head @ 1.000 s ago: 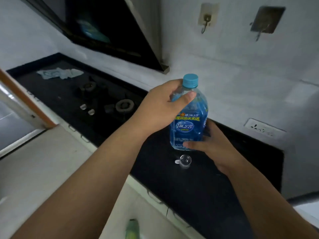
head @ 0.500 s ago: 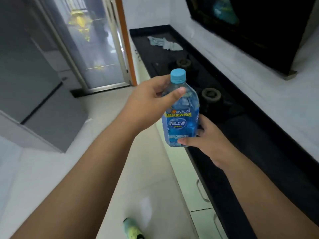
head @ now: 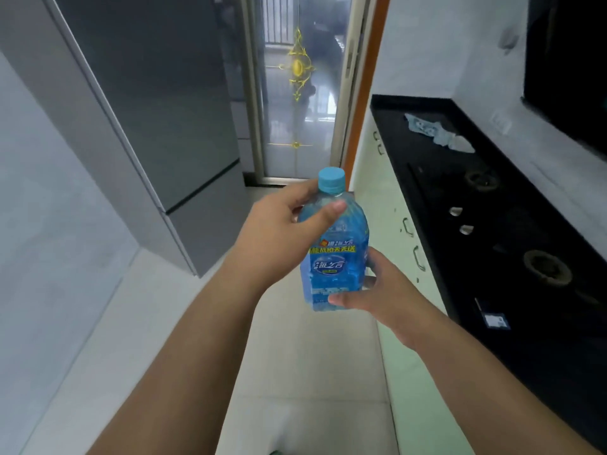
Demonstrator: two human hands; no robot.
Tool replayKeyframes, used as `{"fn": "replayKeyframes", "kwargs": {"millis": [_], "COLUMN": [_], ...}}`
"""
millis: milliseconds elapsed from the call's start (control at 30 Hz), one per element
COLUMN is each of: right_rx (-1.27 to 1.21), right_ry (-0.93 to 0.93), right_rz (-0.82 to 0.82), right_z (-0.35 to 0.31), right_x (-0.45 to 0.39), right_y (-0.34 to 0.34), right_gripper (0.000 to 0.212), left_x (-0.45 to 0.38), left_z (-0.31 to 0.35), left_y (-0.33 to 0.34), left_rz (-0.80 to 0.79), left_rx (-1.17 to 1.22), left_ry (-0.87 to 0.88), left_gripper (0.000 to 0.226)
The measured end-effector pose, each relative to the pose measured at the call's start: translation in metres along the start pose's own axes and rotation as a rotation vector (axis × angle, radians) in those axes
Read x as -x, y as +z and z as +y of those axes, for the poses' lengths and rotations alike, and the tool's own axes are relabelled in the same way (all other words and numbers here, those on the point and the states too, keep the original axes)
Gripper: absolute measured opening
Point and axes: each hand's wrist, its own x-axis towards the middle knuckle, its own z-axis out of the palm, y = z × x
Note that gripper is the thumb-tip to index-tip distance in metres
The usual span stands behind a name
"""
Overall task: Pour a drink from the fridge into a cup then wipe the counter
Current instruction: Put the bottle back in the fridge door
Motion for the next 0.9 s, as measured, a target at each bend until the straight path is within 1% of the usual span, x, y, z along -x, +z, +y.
{"fn": "replayKeyframes", "kwargs": {"millis": [200,433,567,733,900], "right_rx": [-0.020,-0.039,-0.029,-0.002,0.027], "right_ry": [-0.026,-0.022,-0.031,-0.034,-0.056], "right_rz": [-0.071,-0.183,-0.258,-0.403,-0.531], "right_z": [-0.027,-0.043,-0.048,-0.067,-0.098], "right_x": [-0.052,-0.129,-0.191,-0.283,-0.366], "right_y": [0.047,0.081,0.097,0.113,0.132], "right_gripper": [0.076,0.076,0.078,0.085,0.080], "left_x": [-0.028,-0.069,-0.106,-0.168,-0.225], "left_z": [-0.027,-0.062,-0.085,-0.104,-0.121], "left_y": [-0.056,-0.093,-0.112,-0.137,-0.167], "left_rz": [0.069,0.159,0.204,0.293,0.411], "left_rx": [-0.008,-0.064,-0.080,-0.222,-0.251], "left_ry": [-0.010,-0.033,-0.089,-0.168,-0.255], "left_gripper": [0.042,0.041,0.042,0.045,0.045]}}
